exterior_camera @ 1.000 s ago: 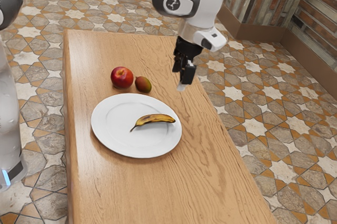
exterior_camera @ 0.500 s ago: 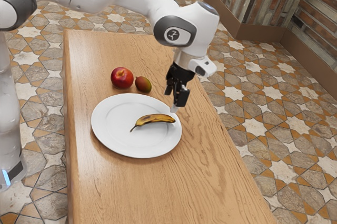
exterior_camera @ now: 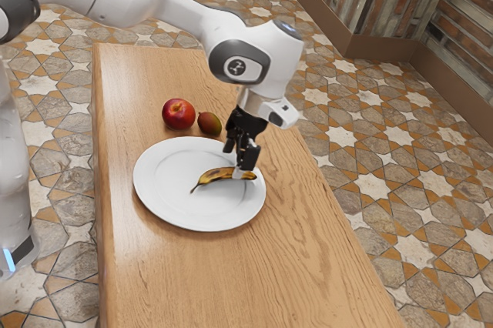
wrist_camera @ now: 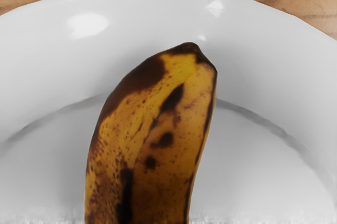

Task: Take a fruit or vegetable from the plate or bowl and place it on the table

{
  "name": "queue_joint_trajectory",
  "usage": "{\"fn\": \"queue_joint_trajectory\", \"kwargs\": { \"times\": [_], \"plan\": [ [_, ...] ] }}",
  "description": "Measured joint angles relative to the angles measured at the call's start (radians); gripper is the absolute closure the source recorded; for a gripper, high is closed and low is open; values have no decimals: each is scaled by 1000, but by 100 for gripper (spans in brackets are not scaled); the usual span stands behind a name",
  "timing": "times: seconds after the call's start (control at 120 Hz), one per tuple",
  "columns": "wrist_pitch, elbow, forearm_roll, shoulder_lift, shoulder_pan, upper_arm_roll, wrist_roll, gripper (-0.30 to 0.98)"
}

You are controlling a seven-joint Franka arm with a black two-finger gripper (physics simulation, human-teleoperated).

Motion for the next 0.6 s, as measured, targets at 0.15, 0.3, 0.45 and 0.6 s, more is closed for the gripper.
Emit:
{"fn": "queue_joint_trajectory", "kwargs": {
  "times": [0.15, 0.3, 0.45, 0.6],
  "plan": [
    [3, -26, -5, -18, 0, 0, -3, 0],
    [5, -51, -6, -18, 0, 0, -8, 0],
    [6, -65, -6, -19, 0, 0, -12, 0],
    [12, -68, -6, -14, 0, 0, -16, 0]
  ]
}}
